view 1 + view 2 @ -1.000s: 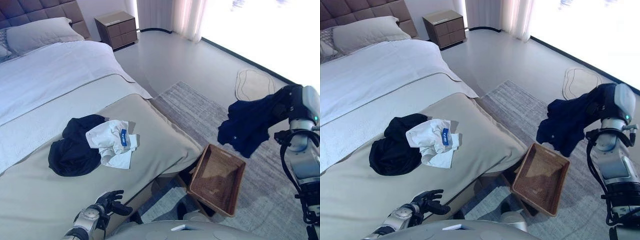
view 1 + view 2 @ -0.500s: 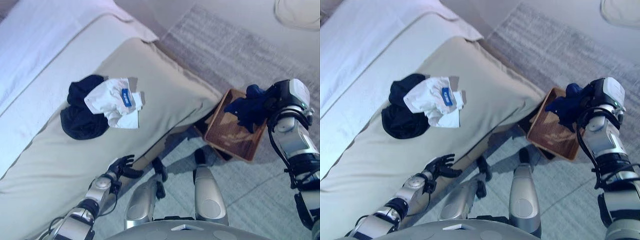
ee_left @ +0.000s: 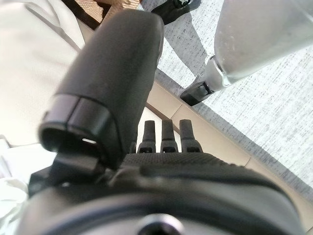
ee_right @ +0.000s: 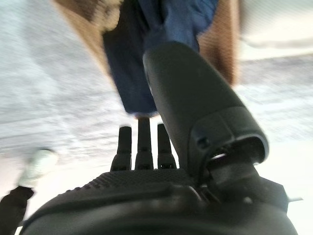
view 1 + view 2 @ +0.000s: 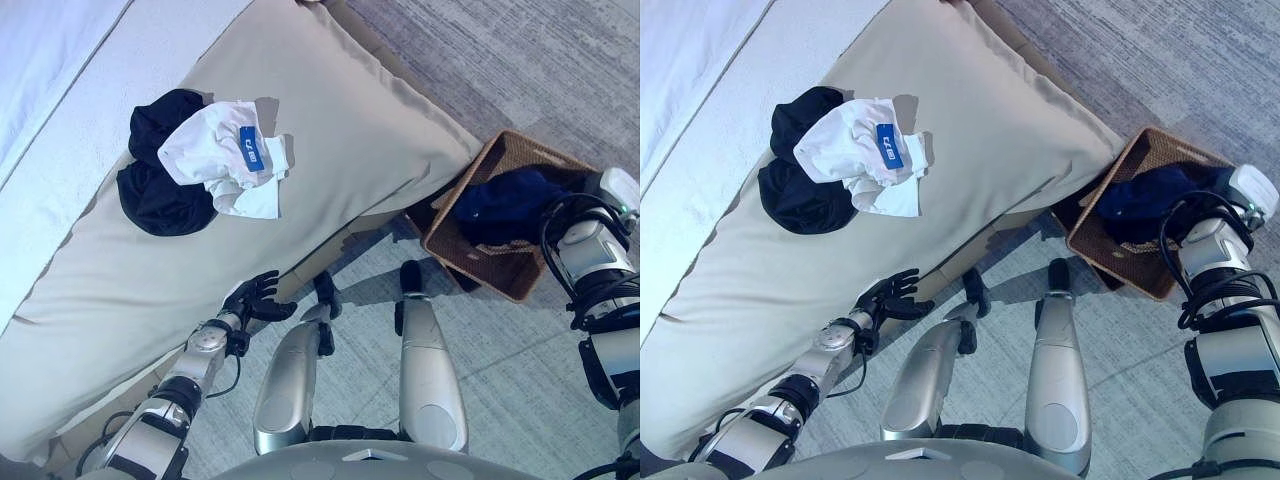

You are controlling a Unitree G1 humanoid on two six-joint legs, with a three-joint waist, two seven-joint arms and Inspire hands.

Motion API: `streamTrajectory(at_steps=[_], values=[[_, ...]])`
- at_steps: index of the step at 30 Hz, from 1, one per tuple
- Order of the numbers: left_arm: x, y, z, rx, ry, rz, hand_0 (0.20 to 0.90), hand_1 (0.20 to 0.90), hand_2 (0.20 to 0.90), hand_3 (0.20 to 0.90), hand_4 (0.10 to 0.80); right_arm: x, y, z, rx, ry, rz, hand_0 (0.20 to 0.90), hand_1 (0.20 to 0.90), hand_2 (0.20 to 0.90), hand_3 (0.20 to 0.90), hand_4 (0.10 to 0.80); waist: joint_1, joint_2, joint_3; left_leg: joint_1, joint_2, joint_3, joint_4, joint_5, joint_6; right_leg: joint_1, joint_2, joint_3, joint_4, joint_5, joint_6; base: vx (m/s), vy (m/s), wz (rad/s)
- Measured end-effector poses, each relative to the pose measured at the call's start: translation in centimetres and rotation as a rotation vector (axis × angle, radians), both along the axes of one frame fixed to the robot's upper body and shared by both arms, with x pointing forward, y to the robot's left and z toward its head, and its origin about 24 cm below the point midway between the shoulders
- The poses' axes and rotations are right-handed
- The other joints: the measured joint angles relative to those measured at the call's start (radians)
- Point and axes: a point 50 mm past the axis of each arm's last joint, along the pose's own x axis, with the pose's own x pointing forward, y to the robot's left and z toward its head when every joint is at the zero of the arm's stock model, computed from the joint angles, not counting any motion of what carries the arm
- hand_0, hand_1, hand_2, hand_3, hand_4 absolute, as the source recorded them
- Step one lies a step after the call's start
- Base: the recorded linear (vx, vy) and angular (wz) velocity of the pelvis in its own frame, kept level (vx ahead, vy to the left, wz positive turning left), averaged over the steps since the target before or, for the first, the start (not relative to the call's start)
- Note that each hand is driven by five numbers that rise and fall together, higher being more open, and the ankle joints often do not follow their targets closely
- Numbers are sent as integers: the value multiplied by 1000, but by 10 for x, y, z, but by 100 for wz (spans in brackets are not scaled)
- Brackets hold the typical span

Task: Pick up the clothes from the bed and place them into the basket

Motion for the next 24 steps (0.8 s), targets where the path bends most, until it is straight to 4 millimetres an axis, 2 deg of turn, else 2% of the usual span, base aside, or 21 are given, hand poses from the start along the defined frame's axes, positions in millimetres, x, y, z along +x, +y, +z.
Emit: streamTrajectory(at_steps=[5, 7, 9, 11, 14, 15, 16, 19, 22, 24], values=[[-7, 3, -5, 1, 26, 2, 900, 900, 900, 900, 800, -13, -7, -19, 58, 71, 2, 900, 900, 900, 900, 800, 2, 1, -1, 52, 3, -14, -45, 16, -5, 63, -1, -27, -41, 2, -3, 52, 40, 8], [-10, 5, -7, 2, 36, 8, 900, 900, 900, 900, 800, -14, -8, -14, 77, 24, 15, 900, 900, 900, 900, 800, -1, 1, -1, 74, 6, -19, -78, 24, 1, 87, 2, -33, -72, -2, -4, 138, 59, 6], [-16, 7, -11, 0, 51, 17, 900, 900, 900, 900, 800, -14, -7, -1, 85, -71, 55, 900, 900, 900, 900, 800, -9, 1, -1, 90, 5, -25, -104, 32, 0, 109, 4, -39, -98, 5, 1, 157, 84, 8], [-24, 9, -16, 0, 81, 30, 900, 900, 900, 900, 800, -12, 2, 13, 67, -149, 130, 900, 900, 900, 900, 800, -32, 1, -1, 123, 6, -38, -130, 43, 5, 156, 4, -57, -134, 14, 0, 181, 118, 16], [-32, 9, -21, -23, 99, 57, 900, 900, 900, 900, 800, -9, 17, 37, 16, -231, 252, 900, 900, 900, 900, 800, -32, 0, -1, 171, 6, -38, -158, 43, 6, 211, 5, -59, -176, 20, 8, 185, 166, 2], [-32, 10, -22, -42, 98, 85, 900, 900, 900, 900, 800, -10, 25, 51, -2, -262, 316, 900, 900, 900, 900, 800, -31, 0, -1, 180, 5, -43, -162, 44, 5, 236, 4, -69, -196, 33, 15, 216, 195, 13], [-33, 10, -22, -55, 97, 102, 900, 900, 900, 900, 800, -10, 31, 56, -17, -271, 357, 900, 900, 900, 900, 800, -31, -1, -1, 190, 5, -48, -163, 44, 5, 258, 3, -81, -210, 43, 18, 201, 201, 27], [-35, 9, -24, -83, 101, 144, 900, 900, 900, 900, 800, -12, 48, 61, -24, -272, 484, 900, 900, 900, 900, 800, -17, -16, -6, 229, 2, -84, -165, 42, 8, 335, -1, -118, -246, 44, 18, 181, 176, 35], [-41, 15, -28, -80, 121, 184, 900, 900, 900, 900, 800, -8, 67, 61, -38, -285, 592, 900, 900, 900, 900, 800, 19, -59, -31, 246, 3, -118, -168, 40, 10, 387, -2, -159, -277, 44, 18, 159, 190, 38], [-50, 20, -35, -67, 162, 203, 900, 900, 900, 900, 800, -5, 76, 52, -47, -253, 621, 900, 900, 900, 900, 800, 45, -96, -56, 255, 1, -158, -167, 40, 9, 429, -5, -201, -296, 44, 18, 178, 200, 65]])
